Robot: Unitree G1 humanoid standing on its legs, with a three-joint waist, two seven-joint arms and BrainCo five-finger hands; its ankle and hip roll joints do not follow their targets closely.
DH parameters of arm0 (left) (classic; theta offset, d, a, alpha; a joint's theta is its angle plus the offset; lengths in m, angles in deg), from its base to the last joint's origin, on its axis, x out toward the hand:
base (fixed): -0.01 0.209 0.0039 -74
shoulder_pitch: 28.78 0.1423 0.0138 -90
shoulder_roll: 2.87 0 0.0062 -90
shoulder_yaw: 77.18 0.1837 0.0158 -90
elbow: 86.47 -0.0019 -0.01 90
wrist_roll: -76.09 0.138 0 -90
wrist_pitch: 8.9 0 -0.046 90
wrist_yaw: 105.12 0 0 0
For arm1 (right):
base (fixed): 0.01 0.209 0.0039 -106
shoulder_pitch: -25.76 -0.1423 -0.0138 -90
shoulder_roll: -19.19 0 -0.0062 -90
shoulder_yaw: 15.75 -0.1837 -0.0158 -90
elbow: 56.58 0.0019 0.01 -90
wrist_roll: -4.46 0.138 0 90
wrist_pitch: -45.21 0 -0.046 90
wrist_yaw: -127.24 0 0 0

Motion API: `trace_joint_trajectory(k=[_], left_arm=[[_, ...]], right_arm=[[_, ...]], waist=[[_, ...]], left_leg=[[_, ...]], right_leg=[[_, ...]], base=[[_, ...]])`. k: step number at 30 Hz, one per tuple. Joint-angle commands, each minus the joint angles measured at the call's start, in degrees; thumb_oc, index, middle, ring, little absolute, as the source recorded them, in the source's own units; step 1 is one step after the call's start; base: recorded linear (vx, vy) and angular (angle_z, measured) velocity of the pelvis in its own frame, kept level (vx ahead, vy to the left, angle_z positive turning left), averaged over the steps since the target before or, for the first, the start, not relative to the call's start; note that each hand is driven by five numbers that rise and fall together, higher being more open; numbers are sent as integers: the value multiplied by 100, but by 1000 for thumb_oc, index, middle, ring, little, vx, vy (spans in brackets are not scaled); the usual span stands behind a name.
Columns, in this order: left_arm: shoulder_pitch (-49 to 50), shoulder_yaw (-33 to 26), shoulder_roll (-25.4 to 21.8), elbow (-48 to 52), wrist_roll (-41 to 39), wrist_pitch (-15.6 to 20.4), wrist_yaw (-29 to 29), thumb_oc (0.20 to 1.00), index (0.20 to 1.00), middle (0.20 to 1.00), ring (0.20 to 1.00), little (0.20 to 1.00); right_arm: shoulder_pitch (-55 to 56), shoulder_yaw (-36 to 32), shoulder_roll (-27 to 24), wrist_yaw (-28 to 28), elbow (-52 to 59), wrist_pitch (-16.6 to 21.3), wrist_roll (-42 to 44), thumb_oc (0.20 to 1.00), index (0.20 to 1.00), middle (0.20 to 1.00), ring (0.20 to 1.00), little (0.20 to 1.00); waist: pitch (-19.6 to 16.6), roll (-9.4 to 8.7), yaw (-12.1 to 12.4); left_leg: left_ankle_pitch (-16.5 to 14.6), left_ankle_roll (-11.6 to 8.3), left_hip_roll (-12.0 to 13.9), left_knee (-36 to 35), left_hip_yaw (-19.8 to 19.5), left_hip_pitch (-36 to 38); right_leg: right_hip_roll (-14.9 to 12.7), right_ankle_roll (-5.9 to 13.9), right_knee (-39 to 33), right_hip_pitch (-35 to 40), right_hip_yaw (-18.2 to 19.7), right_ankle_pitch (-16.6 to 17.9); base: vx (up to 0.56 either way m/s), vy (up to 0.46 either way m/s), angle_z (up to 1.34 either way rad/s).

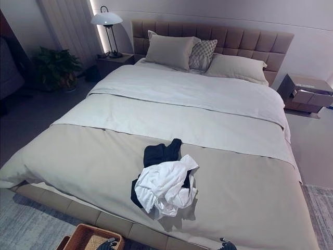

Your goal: Pick up clothes into the bucket

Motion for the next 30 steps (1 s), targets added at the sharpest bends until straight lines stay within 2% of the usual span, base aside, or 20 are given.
trace_joint_trajectory(k=[1,25,30], left_arm=[[-324,-86,49,-339,-50,60,-55,1000,1000,1000,1000,1000],[-290,-170,44,-396,-77,49,2,1000,1000,1000,1000,1000],[-282,-173,21,-383,-99,60,52,1000,1000,1000,1000,1000]], right_arm=[[-221,131,16,-52,-120,54,-106,1000,1000,1000,1000,1000],[-182,72,28,-32,-191,66,18,1000,1000,1000,1000,1000],[-242,73,1,-129,104,140,101,1000,1000,1000,1000,1000]], waist=[[-22,-206,-34],[-14,-239,14],[17,-251,40]], left_leg=[[-92,56,-104,1,281,30],[-68,36,-113,1,205,5],[-49,38,-118,1,160,-13]], right_leg=[[-168,340,17,-124,221,194],[-183,339,17,-98,103,186],[-194,341,17,-90,66,181]], base=[[0,0,0],[0,0,0],[3,2,2]])
